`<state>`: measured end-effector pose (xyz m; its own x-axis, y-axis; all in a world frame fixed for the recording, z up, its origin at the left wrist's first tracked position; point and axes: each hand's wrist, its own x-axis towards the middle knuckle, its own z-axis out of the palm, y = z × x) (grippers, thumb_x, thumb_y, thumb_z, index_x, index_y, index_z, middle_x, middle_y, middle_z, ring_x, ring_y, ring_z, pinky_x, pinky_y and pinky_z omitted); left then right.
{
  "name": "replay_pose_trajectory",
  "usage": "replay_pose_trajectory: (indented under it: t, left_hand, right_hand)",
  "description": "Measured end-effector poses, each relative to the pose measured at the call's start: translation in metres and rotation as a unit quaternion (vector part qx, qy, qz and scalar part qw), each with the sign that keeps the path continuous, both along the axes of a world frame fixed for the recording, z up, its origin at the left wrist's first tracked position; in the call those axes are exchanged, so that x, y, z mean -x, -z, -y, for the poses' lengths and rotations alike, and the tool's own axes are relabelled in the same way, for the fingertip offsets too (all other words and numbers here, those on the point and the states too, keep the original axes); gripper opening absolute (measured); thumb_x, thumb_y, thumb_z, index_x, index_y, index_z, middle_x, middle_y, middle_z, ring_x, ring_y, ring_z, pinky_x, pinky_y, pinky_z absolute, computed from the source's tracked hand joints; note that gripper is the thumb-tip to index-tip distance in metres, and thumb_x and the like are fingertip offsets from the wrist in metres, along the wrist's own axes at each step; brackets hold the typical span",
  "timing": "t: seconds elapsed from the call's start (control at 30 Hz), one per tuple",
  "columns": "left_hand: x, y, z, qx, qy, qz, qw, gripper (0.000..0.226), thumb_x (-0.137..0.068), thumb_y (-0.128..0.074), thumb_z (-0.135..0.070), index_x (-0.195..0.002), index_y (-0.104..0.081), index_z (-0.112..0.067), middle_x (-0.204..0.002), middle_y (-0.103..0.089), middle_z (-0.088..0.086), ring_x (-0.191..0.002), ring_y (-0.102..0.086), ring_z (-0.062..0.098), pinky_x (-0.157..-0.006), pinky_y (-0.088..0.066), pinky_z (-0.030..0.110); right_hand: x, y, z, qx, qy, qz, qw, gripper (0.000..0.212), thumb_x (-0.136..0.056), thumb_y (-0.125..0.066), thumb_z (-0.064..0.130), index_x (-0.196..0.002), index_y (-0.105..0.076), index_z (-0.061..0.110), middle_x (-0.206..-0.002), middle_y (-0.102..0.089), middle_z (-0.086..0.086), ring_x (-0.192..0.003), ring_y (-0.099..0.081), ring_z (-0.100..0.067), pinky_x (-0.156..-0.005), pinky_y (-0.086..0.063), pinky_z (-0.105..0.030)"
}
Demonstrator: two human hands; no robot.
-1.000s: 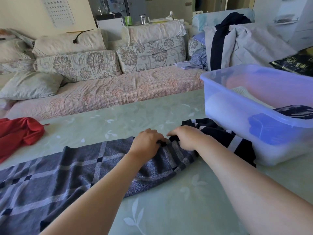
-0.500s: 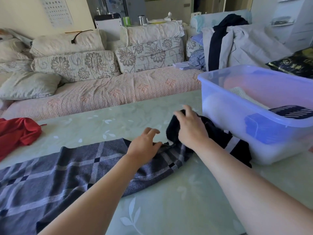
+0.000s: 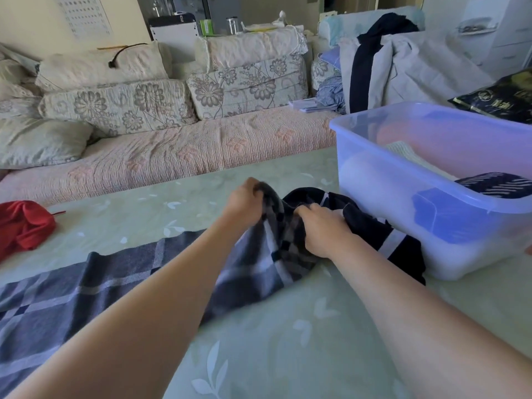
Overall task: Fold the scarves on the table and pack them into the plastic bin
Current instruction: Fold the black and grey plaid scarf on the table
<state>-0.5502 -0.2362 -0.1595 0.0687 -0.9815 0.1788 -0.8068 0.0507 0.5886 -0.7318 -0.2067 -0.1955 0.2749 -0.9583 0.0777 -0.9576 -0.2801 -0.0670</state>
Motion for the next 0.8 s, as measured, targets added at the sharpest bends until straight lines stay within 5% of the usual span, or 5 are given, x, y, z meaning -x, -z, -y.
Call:
replay_pose_trajectory:
  t: [0.13,0.3,0.43,0.6,0.8]
  left_hand:
    - [0.007,0.014,0.0,-0.143,0.086,0.054,0.985,0.077,-0.098,-0.045,-0.007,-0.156,0.002,-0.025,-0.124,-0.052,0.015,-0.085,-0.055,0.023,-0.071,-0.043,0.032]
    - [-0.004,0.035,-0.043,0.048,0.123,0.085,0.988,0.034,-0.093,-0.048,-0.012,-0.125,-0.051,-0.026,-0.116,-0.054,-0.003,-0.099,-0.056,0.021,-0.078,-0.047,0.033]
    - [-0.02,0.05,-0.097,0.139,0.193,0.141,0.961,0.014,-0.078,-0.056,-0.038,-0.083,-0.044,-0.032,-0.079,-0.043,-0.015,-0.072,-0.041,0.011,-0.059,-0.035,0.028]
    - [-0.047,0.061,-0.119,0.17,0.191,0.254,0.933,0.035,-0.071,-0.062,-0.051,-0.098,-0.057,-0.029,-0.09,-0.054,-0.011,-0.084,-0.052,0.017,-0.074,-0.045,0.032]
    - [-0.062,0.06,-0.125,0.097,0.127,0.222,0.962,0.05,-0.075,-0.053,-0.02,-0.124,-0.054,-0.027,-0.112,-0.058,-0.006,-0.096,-0.058,0.024,-0.066,-0.044,0.03]
  right_hand:
    - [0.0,-0.002,-0.008,0.008,-0.03,0.008,0.999,0.053,-0.082,-0.057,0.009,-0.132,-0.039,0.017,-0.126,-0.048,-0.011,-0.114,-0.052,-0.033,-0.084,-0.041,-0.043]
    - [-0.009,-0.013,-0.022,-0.007,-0.119,0.012,0.993,0.028,-0.073,-0.063,0.018,-0.097,-0.049,0.024,-0.106,-0.046,-0.002,-0.105,-0.049,-0.027,-0.075,-0.031,-0.032]
    - [-0.017,-0.012,-0.039,-0.095,-0.153,0.011,0.983,0.027,-0.07,-0.07,0.045,-0.087,-0.053,0.033,-0.099,-0.043,0.005,-0.105,-0.045,-0.019,-0.081,-0.034,-0.031]
    - [-0.015,-0.012,-0.04,-0.09,-0.138,0.078,0.983,0.015,-0.09,-0.061,0.031,-0.079,-0.07,0.025,-0.088,-0.052,0.007,-0.095,-0.058,-0.023,-0.079,-0.047,-0.035]
    - [-0.003,-0.022,-0.042,-0.043,-0.051,0.133,0.989,0.019,-0.103,-0.036,0.015,-0.085,-0.041,0.017,-0.085,-0.053,-0.008,-0.079,-0.049,-0.029,-0.068,-0.036,-0.038]
